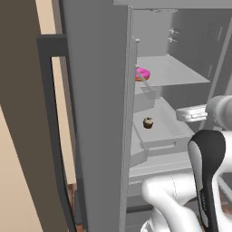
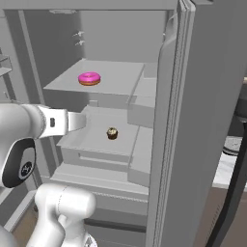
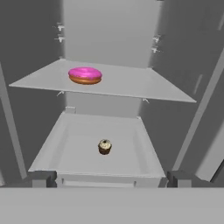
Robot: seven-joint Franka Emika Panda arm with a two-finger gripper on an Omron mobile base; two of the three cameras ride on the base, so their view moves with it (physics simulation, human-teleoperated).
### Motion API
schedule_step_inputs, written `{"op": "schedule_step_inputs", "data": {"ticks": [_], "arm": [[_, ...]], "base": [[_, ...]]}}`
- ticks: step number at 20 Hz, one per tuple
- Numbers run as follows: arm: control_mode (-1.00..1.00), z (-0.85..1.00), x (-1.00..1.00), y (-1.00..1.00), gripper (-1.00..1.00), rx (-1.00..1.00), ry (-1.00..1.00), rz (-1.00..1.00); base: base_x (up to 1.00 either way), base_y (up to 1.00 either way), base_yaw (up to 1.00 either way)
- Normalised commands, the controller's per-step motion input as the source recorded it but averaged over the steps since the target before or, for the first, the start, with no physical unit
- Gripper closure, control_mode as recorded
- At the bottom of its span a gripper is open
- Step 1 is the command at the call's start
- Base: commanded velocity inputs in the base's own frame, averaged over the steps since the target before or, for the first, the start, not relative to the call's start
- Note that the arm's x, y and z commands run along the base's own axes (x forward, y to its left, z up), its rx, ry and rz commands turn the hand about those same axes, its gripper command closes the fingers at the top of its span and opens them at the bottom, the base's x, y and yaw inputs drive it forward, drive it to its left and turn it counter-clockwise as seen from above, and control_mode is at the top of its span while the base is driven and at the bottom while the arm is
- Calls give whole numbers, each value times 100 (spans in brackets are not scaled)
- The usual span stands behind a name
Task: Take the donut and cupcake from the fridge and place them on the empty tray on the dining counter.
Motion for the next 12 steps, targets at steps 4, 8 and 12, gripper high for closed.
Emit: {"op": "schedule_step_inputs", "data": {"ticks": [4,8,12], "arm": [[-100,-1,0,0,-100,0,0,0],[-100,-29,12,0,-100,0,0,5],[-100,-41,34,4,-100,0,0,13]], "base": [[0,0,0],[0,0,0],[0,0,0]]}}
